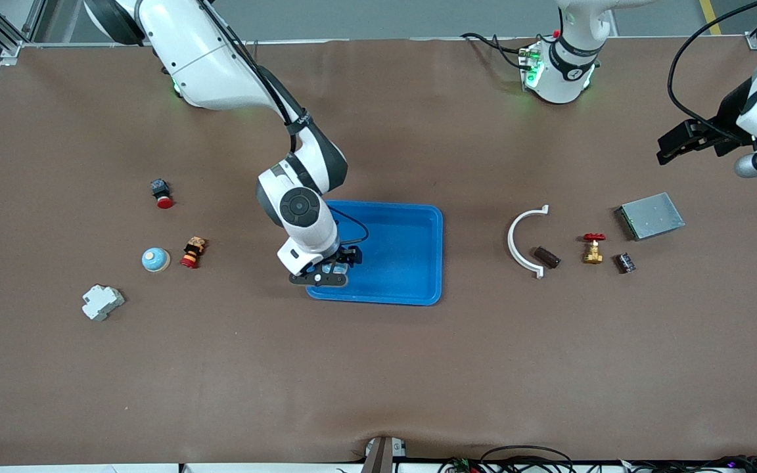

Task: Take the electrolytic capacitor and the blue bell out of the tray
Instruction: 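Move the right gripper to the second bell in the tray and grasp it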

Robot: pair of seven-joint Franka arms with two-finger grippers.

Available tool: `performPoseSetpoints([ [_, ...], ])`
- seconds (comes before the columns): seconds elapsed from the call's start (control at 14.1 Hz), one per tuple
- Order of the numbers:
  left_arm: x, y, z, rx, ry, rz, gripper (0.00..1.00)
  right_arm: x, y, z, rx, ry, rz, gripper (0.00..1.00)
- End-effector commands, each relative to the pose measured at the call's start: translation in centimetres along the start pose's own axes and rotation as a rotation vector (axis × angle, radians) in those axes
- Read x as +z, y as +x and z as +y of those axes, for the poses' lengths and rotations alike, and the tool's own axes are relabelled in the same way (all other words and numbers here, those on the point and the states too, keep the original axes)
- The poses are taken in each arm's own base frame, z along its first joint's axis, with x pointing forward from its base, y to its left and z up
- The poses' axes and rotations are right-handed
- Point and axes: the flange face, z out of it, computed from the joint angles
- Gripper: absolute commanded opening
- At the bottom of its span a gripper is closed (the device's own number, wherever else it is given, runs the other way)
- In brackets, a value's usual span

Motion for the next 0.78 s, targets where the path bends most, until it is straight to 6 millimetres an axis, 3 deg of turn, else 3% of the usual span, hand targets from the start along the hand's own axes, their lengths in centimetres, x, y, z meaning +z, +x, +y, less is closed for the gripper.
performPoseSetpoints([
  [0.0, -1.1, -0.7, 0.3, 0.030, -0.003, 0.002, 1.00, 0.5, 0.5, -0.4, -0.019, -0.010, 0.019, 1.00],
  [0.43, -2.4, 0.0, -0.2, 0.004, -0.014, 0.032, 1.00, 1.3, 0.4, -0.5, -0.019, -0.002, 0.026, 1.00],
  [0.57, -2.5, 0.0, -0.3, 0.000, -0.015, 0.032, 1.00, 1.3, 0.4, -0.5, -0.018, -0.001, 0.026, 0.63],
  [0.71, -3.4, -0.3, -0.3, 0.006, -0.017, 0.054, 1.00, 1.3, 0.4, -0.5, -0.018, -0.001, 0.026, 0.34],
])
